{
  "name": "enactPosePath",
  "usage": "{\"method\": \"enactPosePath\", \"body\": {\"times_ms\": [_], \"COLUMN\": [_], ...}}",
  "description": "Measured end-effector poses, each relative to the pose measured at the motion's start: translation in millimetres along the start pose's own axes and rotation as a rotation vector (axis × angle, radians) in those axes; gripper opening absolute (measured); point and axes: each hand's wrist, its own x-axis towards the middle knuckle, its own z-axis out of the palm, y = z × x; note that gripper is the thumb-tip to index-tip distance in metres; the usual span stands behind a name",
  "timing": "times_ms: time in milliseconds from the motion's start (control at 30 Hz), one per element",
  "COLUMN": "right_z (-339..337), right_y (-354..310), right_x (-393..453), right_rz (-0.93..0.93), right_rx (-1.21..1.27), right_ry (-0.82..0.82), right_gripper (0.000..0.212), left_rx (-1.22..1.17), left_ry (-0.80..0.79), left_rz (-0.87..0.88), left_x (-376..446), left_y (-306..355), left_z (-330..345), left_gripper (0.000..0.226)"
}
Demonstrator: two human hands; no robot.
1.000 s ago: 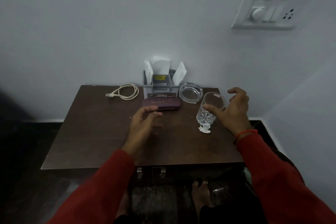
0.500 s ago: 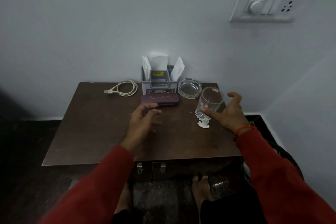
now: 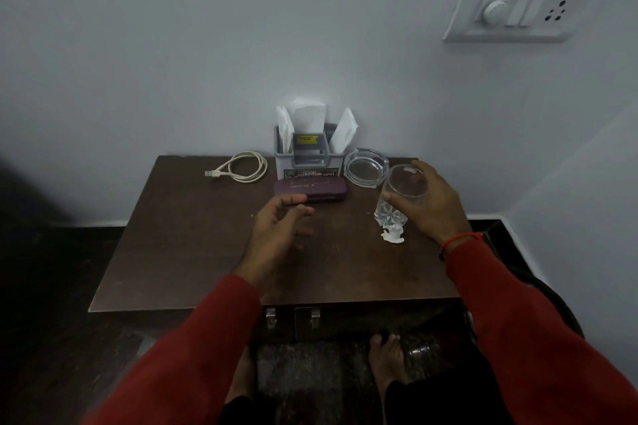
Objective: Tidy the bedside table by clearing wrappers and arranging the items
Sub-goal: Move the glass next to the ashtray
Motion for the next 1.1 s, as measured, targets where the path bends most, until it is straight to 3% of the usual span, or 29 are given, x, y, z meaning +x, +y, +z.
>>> {"method": "enactPosePath", "body": {"times_ms": [233,333,533,1100], "right_z": [-16.2,-25.4,-16.8,-10.2], "right_y": [-18.0,-21.8,-8.3,35.0], "right_x": [-6.7,-13.5,-22.1,66.1], "right_rz": [-0.145,-0.176,-0.2,-0.005], "right_rx": [-0.052,-0.069,-0.156,-0.084], "right_ry": [0.057,-0.052,-0.16,0.079], "right_gripper": [0.073,0.063,0.071,0.076], "left_rx": [-0.005,-0.004,-0.012,-0.094], "left_ry": [0.009,0.006,0.015,0.013], "left_rz": [0.004,0.003,0.005,0.023], "left_x": [0.7,-0.1,-0.7,1.5], "left_y": [1.9,2.7,3.9,10.7], "left_z": [-1.0,-1.9,-2.4,-10.1], "left_gripper": [0.022,0.021,0.021,0.015]}}
